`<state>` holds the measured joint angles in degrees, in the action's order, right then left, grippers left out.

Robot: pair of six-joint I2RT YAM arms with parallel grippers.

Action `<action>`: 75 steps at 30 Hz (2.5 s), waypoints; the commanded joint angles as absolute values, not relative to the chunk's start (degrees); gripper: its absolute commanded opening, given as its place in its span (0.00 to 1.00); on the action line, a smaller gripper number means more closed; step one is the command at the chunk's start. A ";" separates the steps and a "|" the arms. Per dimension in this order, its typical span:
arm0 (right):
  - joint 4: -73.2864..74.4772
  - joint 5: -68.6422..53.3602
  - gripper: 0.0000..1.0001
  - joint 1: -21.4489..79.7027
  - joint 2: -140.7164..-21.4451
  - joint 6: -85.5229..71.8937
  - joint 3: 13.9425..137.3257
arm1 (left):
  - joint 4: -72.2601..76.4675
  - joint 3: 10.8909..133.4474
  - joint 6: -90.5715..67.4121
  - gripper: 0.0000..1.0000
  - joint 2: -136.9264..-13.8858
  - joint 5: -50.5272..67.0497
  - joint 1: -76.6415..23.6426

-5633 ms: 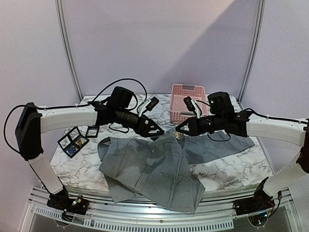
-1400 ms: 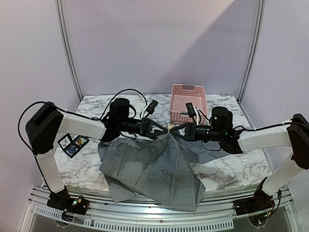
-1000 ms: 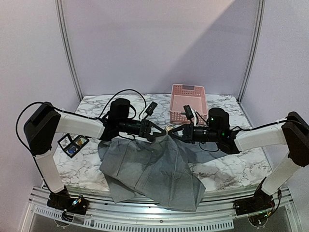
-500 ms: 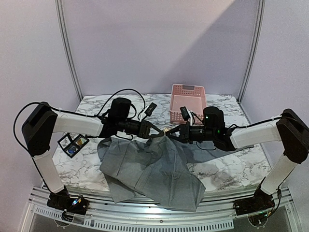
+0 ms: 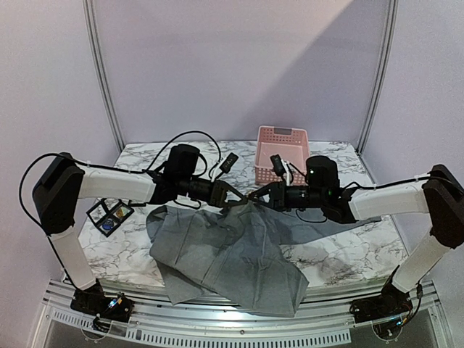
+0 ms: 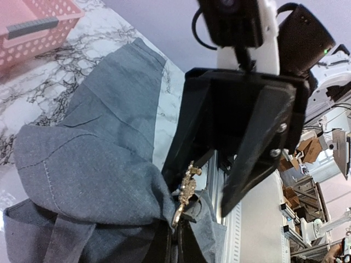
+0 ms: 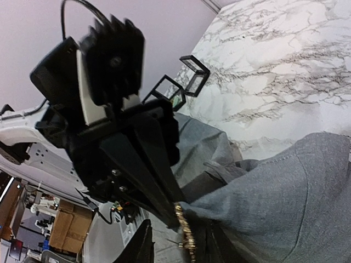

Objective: Remove the brooch from the garment

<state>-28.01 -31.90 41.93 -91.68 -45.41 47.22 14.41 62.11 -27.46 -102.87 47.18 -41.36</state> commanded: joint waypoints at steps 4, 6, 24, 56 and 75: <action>-27.96 -28.43 0.41 42.07 -83.10 -40.00 45.73 | 15.95 63.37 -29.05 0.00 -103.01 48.87 -41.75; -27.74 -27.57 0.42 42.09 -82.18 -39.86 44.81 | 16.08 63.29 -29.15 0.00 -102.92 48.80 -41.58; -30.14 -27.69 0.37 42.12 -83.41 -42.53 41.25 | 16.39 63.20 -29.66 0.00 -102.61 48.67 -40.89; -29.95 -28.59 0.00 42.84 -88.09 -41.07 44.72 | 16.13 63.28 -29.63 0.00 -102.67 48.61 -40.96; -15.74 -11.08 0.00 46.49 -84.64 -33.54 48.44 | 8.50 64.68 -23.77 0.73 -101.55 45.20 -40.96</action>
<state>-17.80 -14.46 46.24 -86.32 -34.68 47.31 11.20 63.31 -26.28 -102.85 46.00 -41.21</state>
